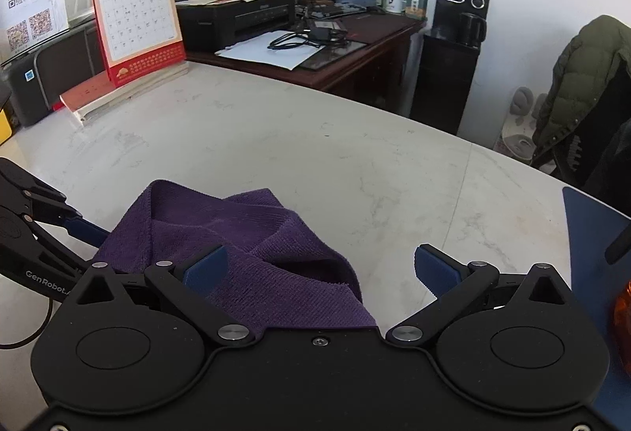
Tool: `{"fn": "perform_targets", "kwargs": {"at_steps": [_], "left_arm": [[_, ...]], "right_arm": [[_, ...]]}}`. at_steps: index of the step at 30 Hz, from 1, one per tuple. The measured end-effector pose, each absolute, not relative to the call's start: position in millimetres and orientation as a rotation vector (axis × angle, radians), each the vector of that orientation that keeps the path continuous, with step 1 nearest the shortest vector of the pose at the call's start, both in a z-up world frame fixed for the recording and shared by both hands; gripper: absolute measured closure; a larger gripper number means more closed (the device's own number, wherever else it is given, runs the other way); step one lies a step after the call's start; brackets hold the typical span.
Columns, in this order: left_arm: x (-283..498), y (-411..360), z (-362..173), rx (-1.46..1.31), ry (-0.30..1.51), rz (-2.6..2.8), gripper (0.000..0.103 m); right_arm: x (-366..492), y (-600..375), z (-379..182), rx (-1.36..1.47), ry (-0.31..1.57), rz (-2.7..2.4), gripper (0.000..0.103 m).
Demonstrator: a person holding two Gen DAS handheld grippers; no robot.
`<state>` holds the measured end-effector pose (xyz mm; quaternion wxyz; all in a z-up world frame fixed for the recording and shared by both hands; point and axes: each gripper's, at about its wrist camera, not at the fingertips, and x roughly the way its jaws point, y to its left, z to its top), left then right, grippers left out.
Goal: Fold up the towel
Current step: 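Move both grippers toward the crumpled purple towel, then grasp the towel edge with the left gripper while the right gripper grasps another edge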
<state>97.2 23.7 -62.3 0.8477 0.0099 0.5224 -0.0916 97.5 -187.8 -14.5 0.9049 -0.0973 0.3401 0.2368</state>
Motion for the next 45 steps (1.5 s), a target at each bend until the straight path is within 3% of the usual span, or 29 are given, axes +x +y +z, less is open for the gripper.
{"fn": "perform_targets", "kwargs": {"at_steps": [3,7,15,18,25,27,45], "left_arm": [[97.5,29.1,-60.4,0.004,1.095,-0.184,0.081],[94.2,32.2,-54.3,0.013,1.075,-0.177,0.082],[94.0,31.4,-57.1,0.024,1.074,-0.160,0.082],[95.7,31.6,-59.4,0.034,1.075,-0.152,0.082],[97.6,29.6,-59.4,0.065,1.076,-0.149,0.080],[98.0,27.8,-59.0,0.080,1.077,-0.138,0.075],[93.3,24.5,-49.1,0.049,1.113,-0.083,0.073]], "right_arm": [[109.6,-180.7,-18.3,-0.238,0.711,0.517,0.002],[128.3,-174.8,-26.6,-0.258,0.752,0.567,0.012],[146.1,-154.9,-39.4,-0.342,0.823,0.655,0.060],[140.7,-147.2,-38.0,-0.392,0.815,0.678,0.070],[138.3,-139.5,-41.0,-0.457,0.811,0.684,0.076],[137.6,-138.9,-40.7,-0.464,0.812,0.688,0.083],[134.5,-148.0,-39.8,-0.396,0.822,0.665,0.083]]}}
